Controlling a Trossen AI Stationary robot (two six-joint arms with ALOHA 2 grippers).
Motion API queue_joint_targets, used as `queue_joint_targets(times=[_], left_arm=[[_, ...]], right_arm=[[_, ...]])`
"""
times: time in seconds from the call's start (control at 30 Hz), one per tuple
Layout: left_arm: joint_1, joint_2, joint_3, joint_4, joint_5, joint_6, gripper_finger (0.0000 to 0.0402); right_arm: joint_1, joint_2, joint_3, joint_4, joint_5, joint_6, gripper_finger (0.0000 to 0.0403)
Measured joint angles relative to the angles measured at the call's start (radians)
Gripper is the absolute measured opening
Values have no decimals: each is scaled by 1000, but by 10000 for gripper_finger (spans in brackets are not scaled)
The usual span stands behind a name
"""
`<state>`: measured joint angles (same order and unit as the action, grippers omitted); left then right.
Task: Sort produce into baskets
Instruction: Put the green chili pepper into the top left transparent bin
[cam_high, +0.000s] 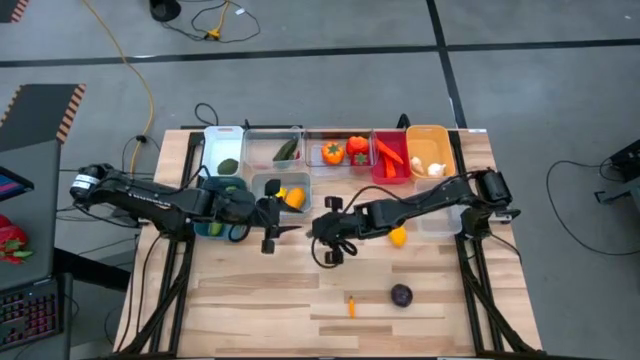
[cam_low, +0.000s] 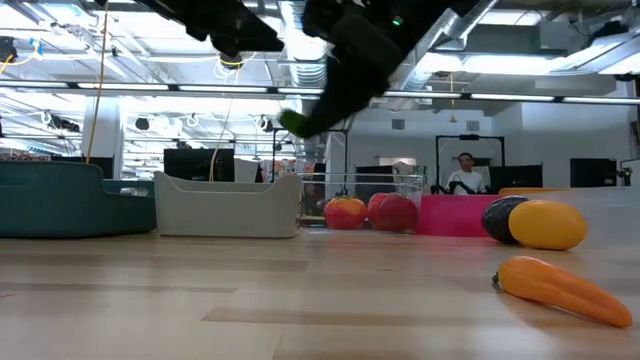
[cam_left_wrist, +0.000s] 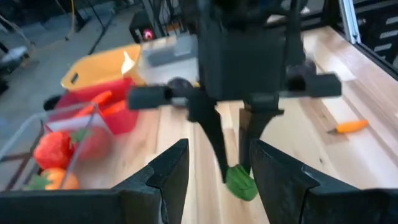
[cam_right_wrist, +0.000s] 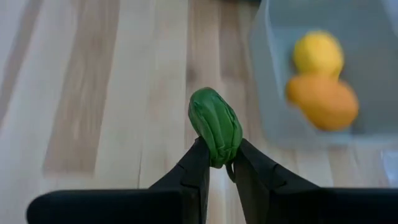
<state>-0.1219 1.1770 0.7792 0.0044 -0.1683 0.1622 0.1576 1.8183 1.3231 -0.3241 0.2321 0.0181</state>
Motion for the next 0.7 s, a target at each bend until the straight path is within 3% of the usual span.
queue_joint_targets(times=[0.23, 0.7], left_arm=[[-23, 0, 0, -70, -1, -91, 158], [-29, 0, 0, -134, -5, -167, 158]], right_arm=[[-11, 0, 0, 173, 0, 0, 89], [-30, -1, 0, 210, 0, 60, 89]])
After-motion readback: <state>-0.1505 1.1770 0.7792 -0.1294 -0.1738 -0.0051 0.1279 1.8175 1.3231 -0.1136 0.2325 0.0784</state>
